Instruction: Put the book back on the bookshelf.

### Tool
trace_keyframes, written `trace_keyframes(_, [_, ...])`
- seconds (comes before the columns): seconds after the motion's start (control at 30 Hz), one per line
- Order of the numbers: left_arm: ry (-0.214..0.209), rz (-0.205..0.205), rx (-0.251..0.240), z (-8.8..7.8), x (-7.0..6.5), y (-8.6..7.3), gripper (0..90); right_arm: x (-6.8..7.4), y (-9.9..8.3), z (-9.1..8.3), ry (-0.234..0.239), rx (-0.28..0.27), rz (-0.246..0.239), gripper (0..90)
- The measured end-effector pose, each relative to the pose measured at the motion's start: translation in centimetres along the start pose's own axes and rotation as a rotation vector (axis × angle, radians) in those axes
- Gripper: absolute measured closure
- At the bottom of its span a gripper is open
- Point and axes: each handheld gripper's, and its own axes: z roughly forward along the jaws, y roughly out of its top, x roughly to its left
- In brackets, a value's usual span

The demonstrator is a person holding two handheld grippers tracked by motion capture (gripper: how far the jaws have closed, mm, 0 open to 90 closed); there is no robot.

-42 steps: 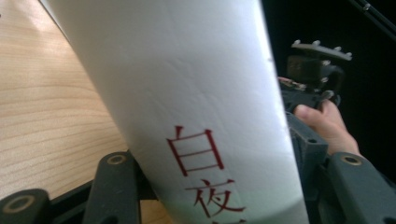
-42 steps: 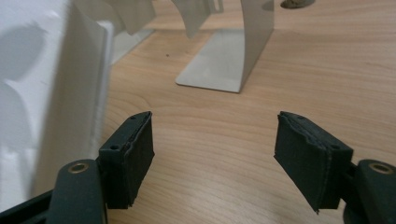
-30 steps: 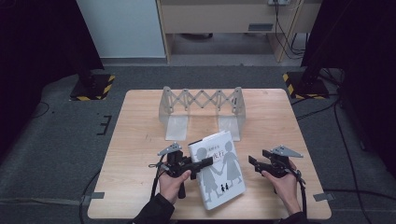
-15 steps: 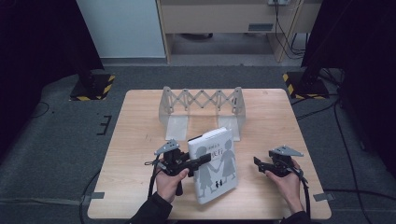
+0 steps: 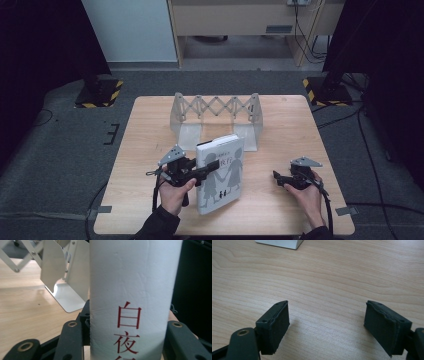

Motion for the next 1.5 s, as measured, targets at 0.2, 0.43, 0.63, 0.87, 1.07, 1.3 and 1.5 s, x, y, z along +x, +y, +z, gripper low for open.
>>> trace_keyframes(0.2, [0.035, 0.003, -0.034, -1.7, 0.4, 1.2, 52.4, -0.1, 0.0, 0.0, -0.027, 0.008, -0.003, 18.8])
trace_keyframes(0.43, [0.106, 0.022, -0.054, -3.0, 1.1, 2.0, 52.3, 0.0, 0.0, 0.1, -0.040, 0.025, -0.022, 14.4])
trace_keyframes(0.63, [0.146, 0.027, -0.053, -3.5, 1.6, 2.3, 52.3, 0.0, 0.0, 0.2, -0.053, 0.034, -0.026, 11.0])
trace_keyframes(0.87, [0.203, 0.056, -0.040, -3.8, 2.1, 2.7, 52.2, 0.0, 0.0, 0.2, -0.057, 0.038, -0.026, 8.2])
trace_keyframes(1.07, [0.252, 0.075, -0.048, -4.4, 2.6, 3.4, 52.3, 0.0, 0.0, 0.2, -0.056, 0.040, -0.027, 8.1])
trace_keyframes(1.3, [0.308, 0.079, -0.070, -4.9, 3.9, 4.6, 52.2, 0.0, 0.0, 0.2, -0.058, 0.040, -0.026, 8.1])
trace_keyframes(1.5, [0.349, 0.064, -0.097, -4.7, 5.1, 5.5, 52.2, 0.0, 0.0, 0.3, -0.059, 0.039, -0.027, 8.1])
